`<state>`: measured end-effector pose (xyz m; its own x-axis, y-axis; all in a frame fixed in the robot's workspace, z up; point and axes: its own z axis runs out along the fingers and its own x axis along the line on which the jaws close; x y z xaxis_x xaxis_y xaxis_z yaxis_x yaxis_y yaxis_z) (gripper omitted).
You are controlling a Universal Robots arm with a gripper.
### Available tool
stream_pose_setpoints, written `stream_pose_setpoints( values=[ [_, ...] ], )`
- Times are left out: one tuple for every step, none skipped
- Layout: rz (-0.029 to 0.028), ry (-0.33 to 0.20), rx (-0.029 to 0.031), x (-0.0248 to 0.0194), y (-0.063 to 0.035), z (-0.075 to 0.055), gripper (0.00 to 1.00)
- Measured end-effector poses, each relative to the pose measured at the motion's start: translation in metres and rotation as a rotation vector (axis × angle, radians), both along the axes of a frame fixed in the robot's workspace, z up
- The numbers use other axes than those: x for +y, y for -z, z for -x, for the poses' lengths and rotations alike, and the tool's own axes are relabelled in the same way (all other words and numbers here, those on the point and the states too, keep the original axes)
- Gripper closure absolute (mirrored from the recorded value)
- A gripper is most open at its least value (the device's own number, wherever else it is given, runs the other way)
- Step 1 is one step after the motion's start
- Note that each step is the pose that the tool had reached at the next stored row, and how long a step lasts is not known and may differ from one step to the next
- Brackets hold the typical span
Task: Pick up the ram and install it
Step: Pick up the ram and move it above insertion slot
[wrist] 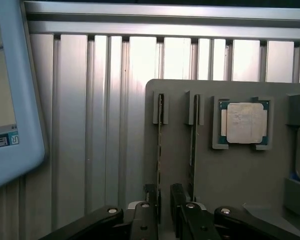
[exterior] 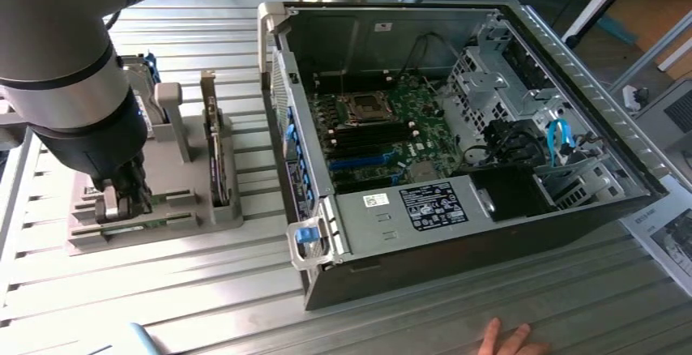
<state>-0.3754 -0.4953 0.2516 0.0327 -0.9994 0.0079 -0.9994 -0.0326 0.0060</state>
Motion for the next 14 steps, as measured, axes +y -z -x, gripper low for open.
stream_pose_setpoints(
  values=[
    [0.0000,0.000,0.0000,-0.0002,0.0016,0.000,0.75],
    [0.0000,0.000,-0.0001,-0.0004,0.0042,0.000,0.75],
    [0.0000,0.000,-0.0001,-0.0006,0.0060,0.000,0.75],
    [0.0001,0.000,0.0000,-0.0007,0.0073,0.000,0.75],
    [0.0000,0.000,-0.0001,-0.0009,0.0089,0.000,0.75],
    [-0.0001,0.000,-0.0001,-0.0010,0.0101,0.000,0.75],
    [0.0000,0.000,-0.0001,-0.0012,0.0115,0.000,0.75],
    [0.0000,0.000,-0.0001,-0.0014,0.0131,0.000,0.75],
    [0.0000,0.000,-0.0001,-0.0015,0.0141,0.000,0.75],
    [0.0000,0.000,-0.0001,-0.0017,0.0157,0.000,0.75],
    [-0.0001,0.000,-0.0001,-0.0020,0.0183,0.000,0.75],
    [0.0000,0.000,-0.0001,-0.0021,0.0195,0.000,0.75],
    [0.0000,0.000,-0.0001,-0.0023,0.0206,0.000,0.75],
    [-0.0001,0.000,-0.0002,-0.0024,0.0217,0.000,0.75]
  ],
)
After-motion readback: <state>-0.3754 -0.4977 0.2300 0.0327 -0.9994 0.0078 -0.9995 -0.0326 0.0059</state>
